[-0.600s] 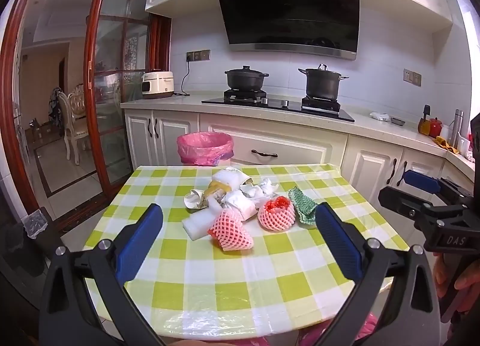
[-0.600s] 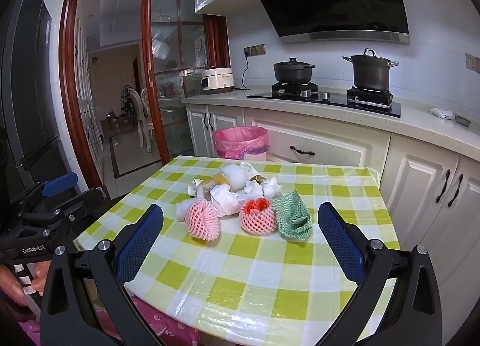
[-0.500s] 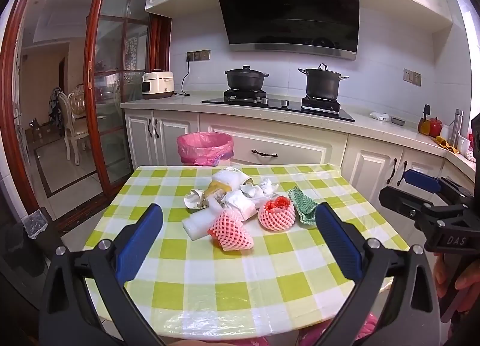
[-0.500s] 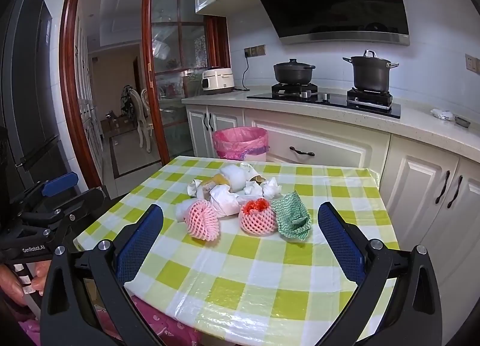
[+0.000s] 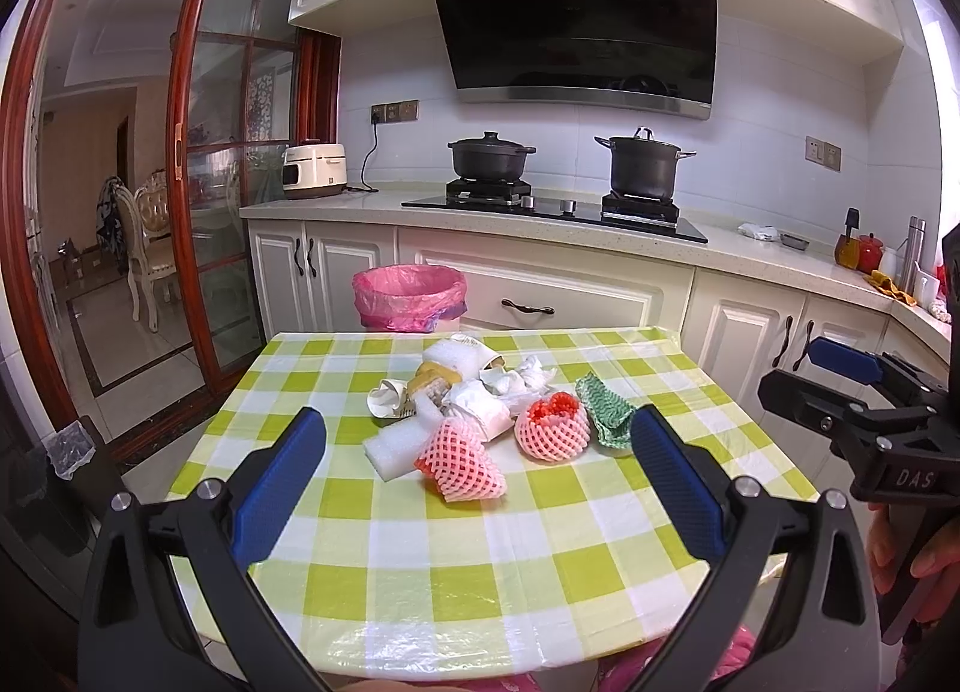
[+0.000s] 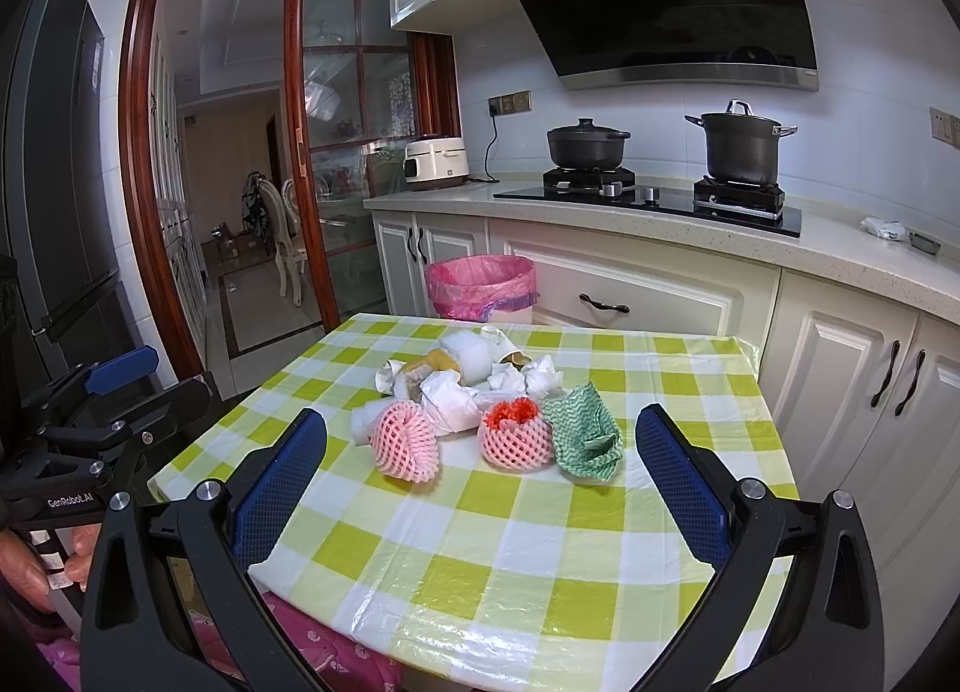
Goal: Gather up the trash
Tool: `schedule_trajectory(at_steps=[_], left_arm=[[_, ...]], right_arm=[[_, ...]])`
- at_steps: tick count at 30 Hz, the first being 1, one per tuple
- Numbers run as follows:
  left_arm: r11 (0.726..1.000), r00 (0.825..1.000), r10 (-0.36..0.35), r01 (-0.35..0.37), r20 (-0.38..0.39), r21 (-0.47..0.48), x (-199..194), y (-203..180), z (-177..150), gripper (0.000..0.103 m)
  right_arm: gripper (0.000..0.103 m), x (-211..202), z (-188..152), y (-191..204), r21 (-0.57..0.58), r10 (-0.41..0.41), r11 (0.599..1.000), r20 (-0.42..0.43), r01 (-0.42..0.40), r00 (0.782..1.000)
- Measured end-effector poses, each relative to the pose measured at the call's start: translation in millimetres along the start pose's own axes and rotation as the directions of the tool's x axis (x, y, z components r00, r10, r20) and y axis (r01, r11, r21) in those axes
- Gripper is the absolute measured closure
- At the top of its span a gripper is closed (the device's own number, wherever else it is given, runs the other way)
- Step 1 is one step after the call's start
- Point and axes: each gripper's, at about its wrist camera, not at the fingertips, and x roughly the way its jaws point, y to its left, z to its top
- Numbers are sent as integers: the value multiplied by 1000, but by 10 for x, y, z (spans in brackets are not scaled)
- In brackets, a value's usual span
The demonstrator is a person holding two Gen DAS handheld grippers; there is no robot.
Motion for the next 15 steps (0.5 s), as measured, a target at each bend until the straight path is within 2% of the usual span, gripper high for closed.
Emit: schedule_trajectory(at_steps=[15], left_arm=[[1000,1000,3,-3,0,1,-12,-3,2,4]], right_arm=[[6,-11,6,-13,2,2,1000,-2,-2,1000]])
